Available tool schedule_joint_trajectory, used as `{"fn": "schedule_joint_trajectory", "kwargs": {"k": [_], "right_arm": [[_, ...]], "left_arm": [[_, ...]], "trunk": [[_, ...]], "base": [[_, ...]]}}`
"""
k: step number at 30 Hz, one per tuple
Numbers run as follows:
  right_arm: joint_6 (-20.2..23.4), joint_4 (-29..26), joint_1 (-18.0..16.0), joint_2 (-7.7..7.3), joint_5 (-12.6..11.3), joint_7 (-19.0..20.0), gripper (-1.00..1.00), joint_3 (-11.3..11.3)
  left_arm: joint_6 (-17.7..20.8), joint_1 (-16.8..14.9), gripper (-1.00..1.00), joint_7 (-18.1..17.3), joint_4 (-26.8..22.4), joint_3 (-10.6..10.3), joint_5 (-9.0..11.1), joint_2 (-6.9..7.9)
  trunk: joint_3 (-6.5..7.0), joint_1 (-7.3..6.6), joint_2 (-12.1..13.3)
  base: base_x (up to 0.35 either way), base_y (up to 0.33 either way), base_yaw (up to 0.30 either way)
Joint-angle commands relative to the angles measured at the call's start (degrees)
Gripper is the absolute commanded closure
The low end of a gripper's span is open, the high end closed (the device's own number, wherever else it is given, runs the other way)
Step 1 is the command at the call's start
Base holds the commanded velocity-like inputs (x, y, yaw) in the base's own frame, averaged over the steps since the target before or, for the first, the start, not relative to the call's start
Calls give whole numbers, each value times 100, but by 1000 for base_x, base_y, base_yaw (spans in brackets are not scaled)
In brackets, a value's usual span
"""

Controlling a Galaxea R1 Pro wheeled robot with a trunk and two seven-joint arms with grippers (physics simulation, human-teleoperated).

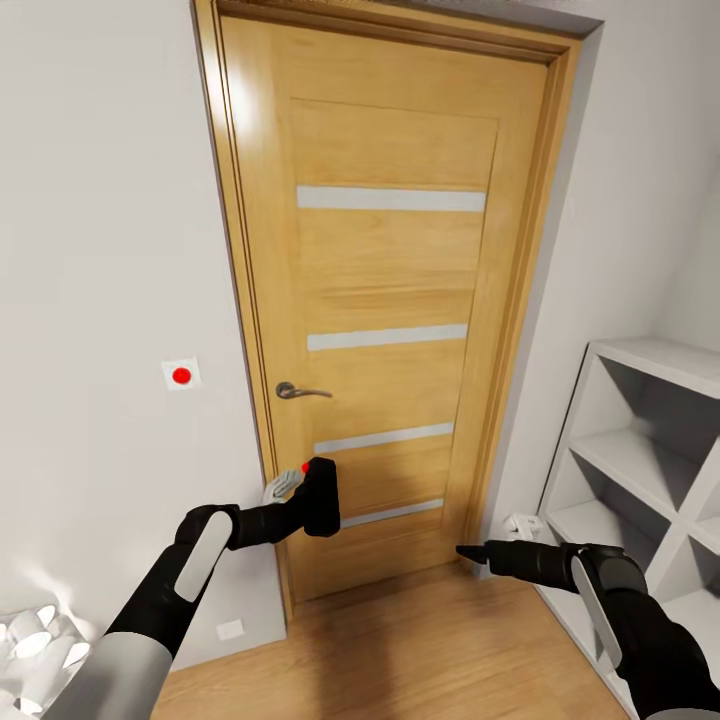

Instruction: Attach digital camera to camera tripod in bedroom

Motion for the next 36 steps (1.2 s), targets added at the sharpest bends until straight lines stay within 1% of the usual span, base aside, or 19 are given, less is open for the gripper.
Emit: {"fn": "schedule_joint_trajectory", "kwargs": {"k": [1, 5, 9, 10, 14, 15, 17, 19, 21, 22, 23, 24, 26, 27, 30, 31, 33, 35, 36], "right_arm": [[44, -2, -5, 1, -42, -9, -100, -6], [26, 11, -5, 3, -43, -25, -100, -22], [-18, 237, -5, -3, -42, -248, -100, -59], [-57, 608, -5, -8, -39, -523, -100, -91], [-269, 1401, -5, -17, -16, -958, -100, -99], [-476, 1752, -5, -21, -16, -1097, -100, -88], [-701, 2081, -5, -31, -20, -1219, -100, -80], [-1058, 2600, -5, -42, -21, -1410, -100, -69], [-1286, 2953, -5, -48, -19, -1548, -100, -57], [-1537, 3342, -5, -52, -13, -1704, -100, -45], [-1648, 3512, -5, -53, -9, -1771, -100, -41], [-2145, 4182, -5, -58, 20, -2019, -100, -27], [-2416, 4496, -5, -59, 71, -2130, -100, -23], [-2688, 4794, -5, -59, 164, -2233, -100, -20], [-3081, 5197, -5, -53, 364, -2378, -100, -25], [-3331, 5438, -5, -43, 505, -2474, -100, -27], [-3573, 5675, -5, -33, 628, -2574, -100, -31], [-4055, 6209, -5, -11, 787, -2801, -100, -32], [-4178, 6352, -5, -6, 811, -2860, -100, -32]], "left_arm": [[12, -6, 100, -45, -2, -5, -28, 3], [10, -6, 100, -32, 22, -7, -23, 7], [-37, -6, 100, 151, 346, -18, -74, 5], [-125, -6, 100, 371, 657, -25, -140, 8], [-230, -6, 100, 808, 1121, -53, -201, 11], [-259, -6, 100, 1005, 1344, -67, -215, 16], [-297, -6, 100, 1166, 1624, -74, -230, 26], [-440, -6, 100, 1312, 2245, -81, -286, 44], [-648, -6, 100, 1370, 2747, -83, -330, 55], [-999, -6, 100, 1402, 3308, -84, -374, 61], [-1169, -6, 100, 1413, 3550, -85, -393, 64], [-1930, -6, 100, 1440, 4467, -91, -451, 70], [-2268, -6, 100, 1448, 4862, -92, -478, 69], [-2540, -6, 100, 1454, 5205, -94, -511, 68], [-2825, -6, 100, 1471, 5547, -100, -584, 66], [-2941, -6, 100, 1481, 5675, -105, -656, 69], [-3022, 3, 100, 1489, 5756, -108, -740, 71], [-3120, 114, 100, 1500, 5846, -111, -881, 72], [-3144, 172, 100, 1502, 5858, -112, -907, 73]], "trunk": [[6, -19, 30], [78, -107, 191], [150, -195, 351], [168, -217, 391], [240, -305, 552], [257, -327, 592], [257, -327, 592], [257, -327, 592], [257, -327, 592], [257, -327, 592], [257, -327, 592], [257, -327, 592], [257, -327, 592], [257, -327, 592], [257, -327, 592], [257, -327, 592], [257, -327, 592], [257, -327, 592], [257, -327, 592]], "base": [[0, 0, 0], [0, 0, 0], [0, 0, 0], [0, 0, 0], [0, 0, 0], [0, 0, 0], [0, 0, 0], [0, 0, 0], [0, 0, 0], [0, 0, 0], [0, 0, 0], [0, 0, 0], [0, 0, 0], [0, 0, 0], [0, 0, 0], [0, 0, 0], [0, 0, 0], [0, 0, 0], [0, 0, 0]]}}
